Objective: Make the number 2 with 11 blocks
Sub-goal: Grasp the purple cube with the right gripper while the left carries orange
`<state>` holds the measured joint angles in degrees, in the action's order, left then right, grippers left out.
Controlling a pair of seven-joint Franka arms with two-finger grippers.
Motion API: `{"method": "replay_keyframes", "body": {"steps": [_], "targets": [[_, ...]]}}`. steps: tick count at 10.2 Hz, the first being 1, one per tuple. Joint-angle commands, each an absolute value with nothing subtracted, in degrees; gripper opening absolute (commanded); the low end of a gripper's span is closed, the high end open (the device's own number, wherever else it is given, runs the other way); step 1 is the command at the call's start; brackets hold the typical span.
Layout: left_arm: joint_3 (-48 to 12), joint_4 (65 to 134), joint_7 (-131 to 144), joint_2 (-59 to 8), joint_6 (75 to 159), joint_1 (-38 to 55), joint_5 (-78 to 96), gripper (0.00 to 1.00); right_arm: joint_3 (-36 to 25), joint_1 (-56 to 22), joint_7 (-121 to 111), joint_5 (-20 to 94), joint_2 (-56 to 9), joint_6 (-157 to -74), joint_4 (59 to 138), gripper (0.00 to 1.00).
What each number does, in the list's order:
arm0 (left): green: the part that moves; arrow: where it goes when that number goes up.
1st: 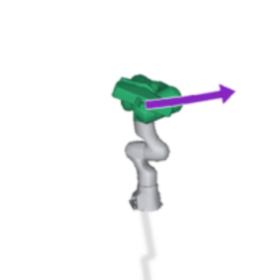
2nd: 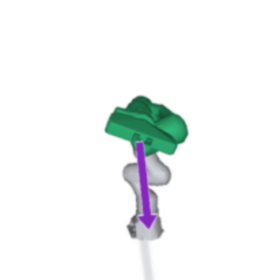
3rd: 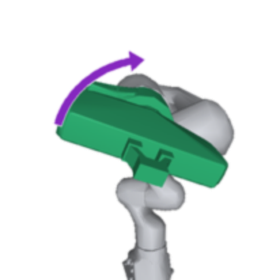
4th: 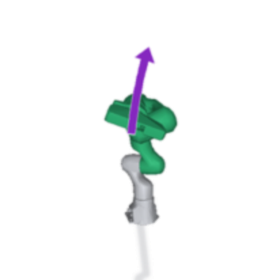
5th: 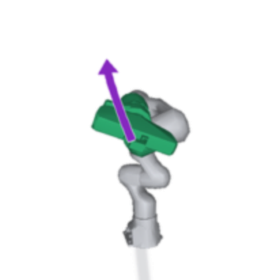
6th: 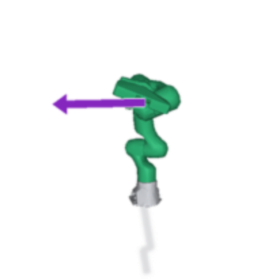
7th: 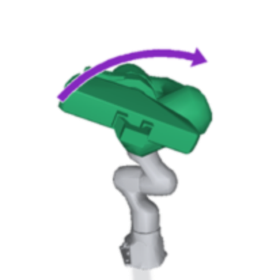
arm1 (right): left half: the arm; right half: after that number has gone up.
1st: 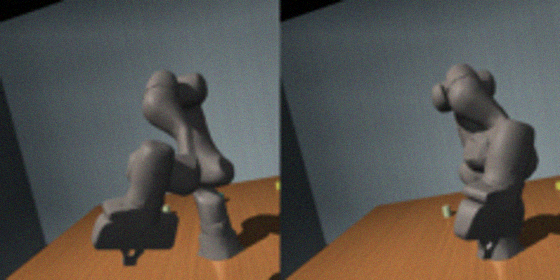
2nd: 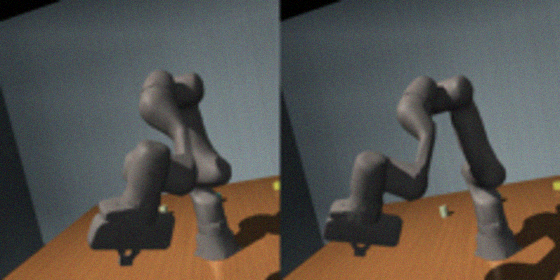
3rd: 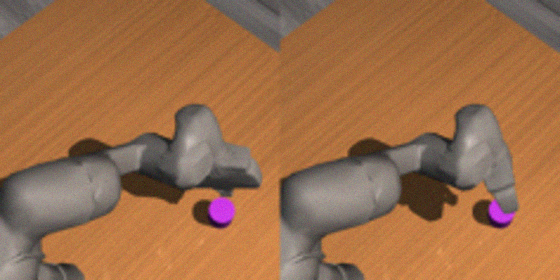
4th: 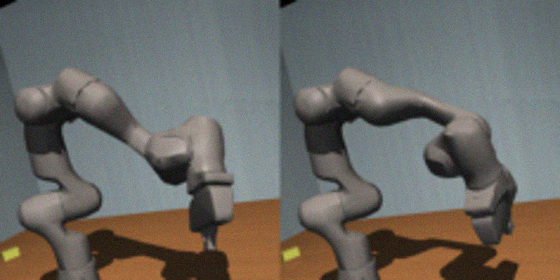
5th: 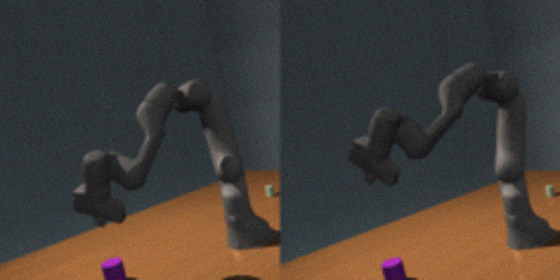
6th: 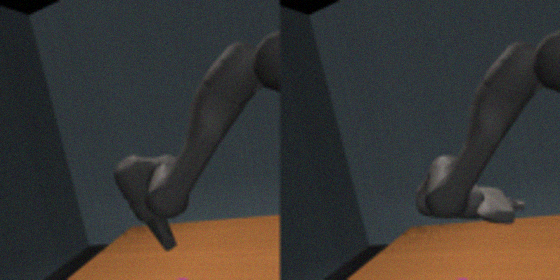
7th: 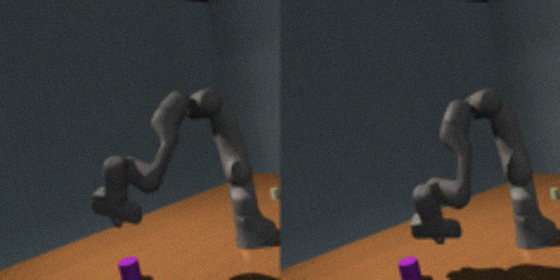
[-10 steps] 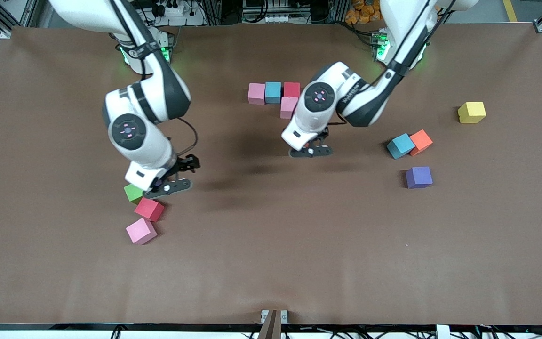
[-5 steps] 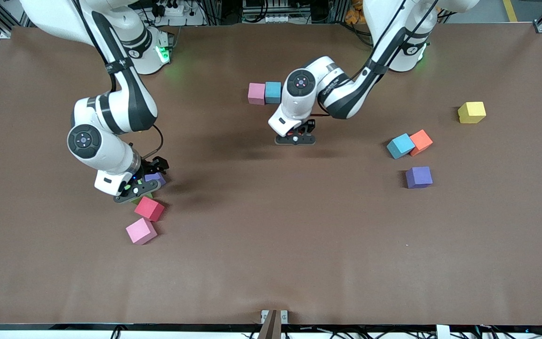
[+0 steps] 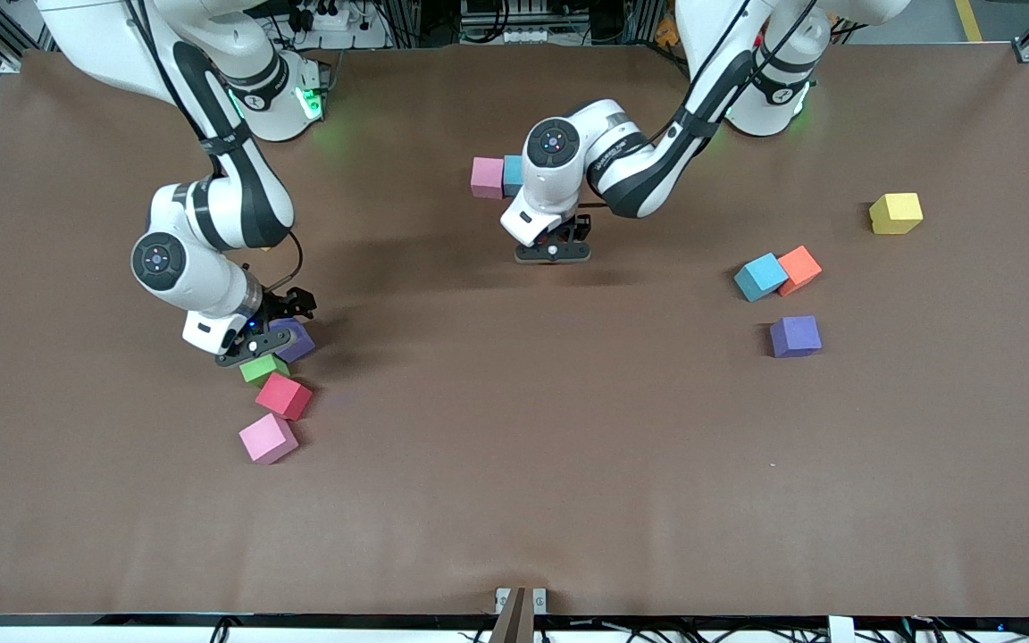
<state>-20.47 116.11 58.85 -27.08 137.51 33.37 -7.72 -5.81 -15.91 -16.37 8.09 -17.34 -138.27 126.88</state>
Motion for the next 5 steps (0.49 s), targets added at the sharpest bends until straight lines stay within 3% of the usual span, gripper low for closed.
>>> {"method": "replay_keyframes", "body": {"steps": [1, 5], "targets": [[-20.57, 119.08, 61.35, -26.11, 140.44, 33.75, -9.58, 0.37, -5.1, -14.59, -17.67, 9.32, -15.55, -142.54, 130.95, 1.0], [-21.79, 120.76, 61.52, -25.75, 141.68, 33.75, -9.67, 0.37, -5.19, -14.59, -17.75, 9.32, -16.17, -144.4, 131.04, 1.0]]}}
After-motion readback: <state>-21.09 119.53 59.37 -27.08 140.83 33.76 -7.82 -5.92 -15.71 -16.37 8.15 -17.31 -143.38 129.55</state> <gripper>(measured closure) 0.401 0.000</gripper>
